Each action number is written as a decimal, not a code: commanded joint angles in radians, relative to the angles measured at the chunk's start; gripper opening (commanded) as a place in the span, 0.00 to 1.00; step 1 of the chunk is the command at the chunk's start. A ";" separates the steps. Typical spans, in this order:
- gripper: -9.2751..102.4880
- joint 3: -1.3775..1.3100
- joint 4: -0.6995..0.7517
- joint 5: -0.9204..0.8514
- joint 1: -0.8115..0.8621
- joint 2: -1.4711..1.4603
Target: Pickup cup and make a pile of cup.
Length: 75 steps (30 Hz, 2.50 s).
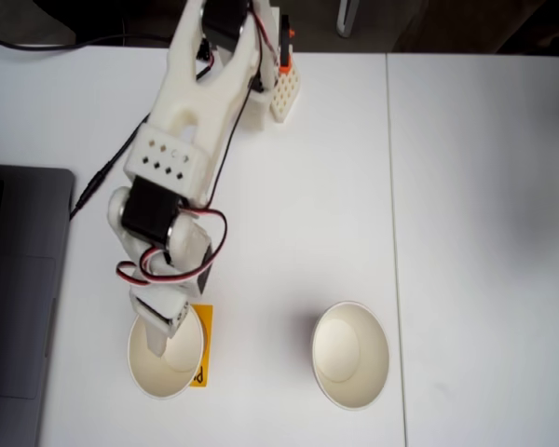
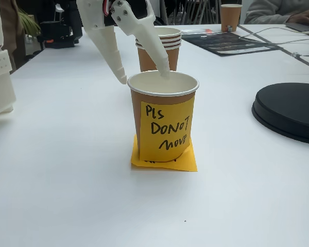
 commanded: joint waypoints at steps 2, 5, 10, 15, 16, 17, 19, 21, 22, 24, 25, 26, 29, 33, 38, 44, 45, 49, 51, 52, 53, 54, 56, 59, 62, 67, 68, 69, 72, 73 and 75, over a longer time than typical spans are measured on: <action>0.35 -0.109 -0.006 0.011 -0.006 -0.011; 0.35 -0.107 -0.006 0.014 -0.006 -0.020; 0.35 -0.107 -0.006 0.017 -0.006 -0.063; 0.35 -0.109 -0.005 0.017 -0.006 -0.097; 0.35 -0.109 -0.005 0.017 -0.006 -0.101; 0.35 -0.109 -0.005 0.017 -0.006 -0.109; 0.35 -0.107 -0.005 0.018 -0.006 -0.115; 0.35 -0.117 -0.005 0.020 -0.006 -0.132; 0.35 -0.120 -0.005 0.020 -0.006 -0.140; 0.35 -0.123 -0.006 0.021 -0.006 -0.155; 0.35 -0.123 -0.006 0.021 -0.006 -0.163; 0.35 -0.123 -0.006 0.021 -0.006 -0.172; 0.35 -0.124 -0.006 0.021 -0.006 -0.189; 0.35 -0.124 -0.006 0.021 -0.006 -0.195; 0.28 -0.124 -0.006 0.021 -0.006 -0.195; 0.14 -0.124 0.003 0.018 -0.006 -0.195; 0.12 -0.124 0.003 0.018 -0.006 -0.195; 0.05 -0.124 0.003 0.018 -0.006 -0.195; 0.02 -0.124 0.005 0.021 -0.006 -0.195; 0.01 -0.124 0.005 0.021 -0.006 -0.195; 0.01 -0.124 0.005 0.021 -0.006 -0.195; 0.02 -0.124 0.005 0.021 -0.006 -0.195; 0.02 -0.124 0.006 0.021 -0.006 -0.192; 0.02 -0.124 0.006 0.021 -0.006 -0.181; 0.02 -0.124 0.005 0.021 -0.006 -0.164; 0.02 -0.120 -0.005 0.017 -0.006 -0.043; 0.02 -0.112 -0.005 0.015 -0.008 -0.020; 0.02 -0.107 -0.005 0.015 -0.009 0.003; 0.02 -0.106 0.006 0.017 -0.032 0.060; 0.02 -0.106 0.006 0.015 -0.043 0.078; 0.02 -0.106 0.008 0.020 -0.064 0.120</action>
